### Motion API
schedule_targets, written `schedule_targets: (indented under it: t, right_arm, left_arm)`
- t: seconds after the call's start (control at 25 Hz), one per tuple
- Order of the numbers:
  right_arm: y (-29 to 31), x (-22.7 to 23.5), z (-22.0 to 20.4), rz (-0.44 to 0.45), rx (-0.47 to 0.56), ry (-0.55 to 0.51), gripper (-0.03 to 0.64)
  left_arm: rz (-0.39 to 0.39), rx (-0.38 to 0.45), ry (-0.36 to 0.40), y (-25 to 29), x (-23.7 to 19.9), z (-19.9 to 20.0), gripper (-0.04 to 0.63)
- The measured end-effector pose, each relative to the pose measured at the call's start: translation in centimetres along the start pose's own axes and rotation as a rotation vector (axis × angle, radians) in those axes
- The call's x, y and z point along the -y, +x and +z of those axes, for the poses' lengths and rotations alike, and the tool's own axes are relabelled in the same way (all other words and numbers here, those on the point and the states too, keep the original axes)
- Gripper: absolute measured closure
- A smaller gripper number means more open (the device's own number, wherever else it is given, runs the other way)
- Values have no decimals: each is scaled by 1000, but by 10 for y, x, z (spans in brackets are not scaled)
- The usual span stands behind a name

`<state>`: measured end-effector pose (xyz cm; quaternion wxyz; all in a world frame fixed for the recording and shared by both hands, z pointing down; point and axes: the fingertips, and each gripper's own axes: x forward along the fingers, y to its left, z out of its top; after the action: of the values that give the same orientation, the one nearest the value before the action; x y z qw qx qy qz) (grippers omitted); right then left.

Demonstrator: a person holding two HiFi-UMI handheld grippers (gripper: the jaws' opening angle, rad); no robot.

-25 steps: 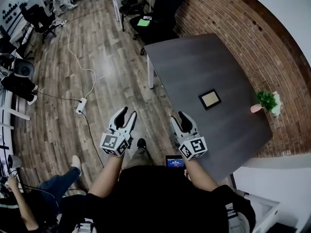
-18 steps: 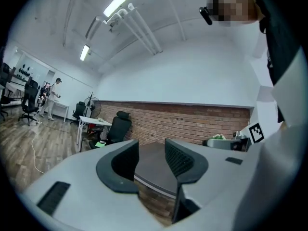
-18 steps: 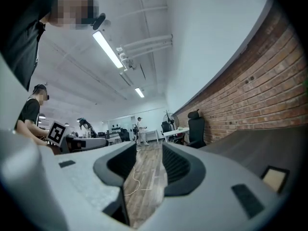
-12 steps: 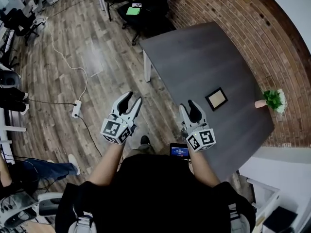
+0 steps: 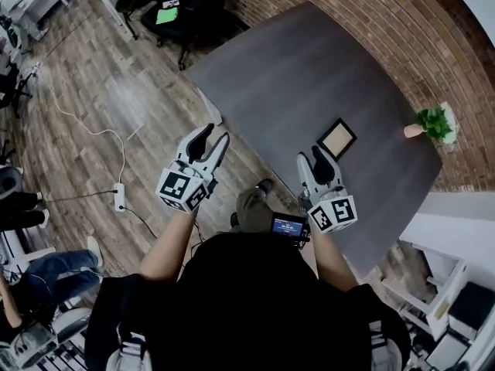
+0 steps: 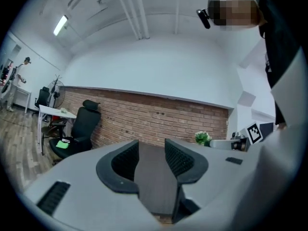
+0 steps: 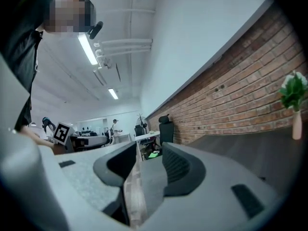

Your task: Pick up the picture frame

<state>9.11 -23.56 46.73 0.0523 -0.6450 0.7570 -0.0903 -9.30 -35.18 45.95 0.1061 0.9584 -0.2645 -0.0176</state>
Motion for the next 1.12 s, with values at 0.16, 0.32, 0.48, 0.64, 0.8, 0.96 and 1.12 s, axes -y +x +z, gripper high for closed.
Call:
schedule_targets:
  t: [0.16, 0.32, 0.48, 0.64, 0.8, 0.96, 1.12]
  right_arm:
    - [11, 53, 6, -105, 22, 31, 445]
    - [16, 111, 6, -205, 20, 62, 445]
    - [6, 171, 0, -318, -4, 99, 446]
    - [-11, 220, -14, -442, -31, 175, 446]
    - [-23, 254, -36, -521, -85, 236, 445]
    - [-39, 285, -63, -603, -140, 314, 445]
    - [-48, 315, -101, -662, -215, 426, 446]
  left_arm:
    - [-106, -61, 8, 71, 1, -6, 446]
    - [-199, -111, 11, 143, 10, -12, 446]
    - [-309, -169, -2, 214, 37, -23, 446]
    - [-430, -290, -10, 272, 70, -54, 445]
    - [-520, -401, -26, 316, 96, -84, 442]
    - [-621, -532, -70, 346, 131, -125, 440]
    - [-681, -681, -156, 371, 157, -181, 436]
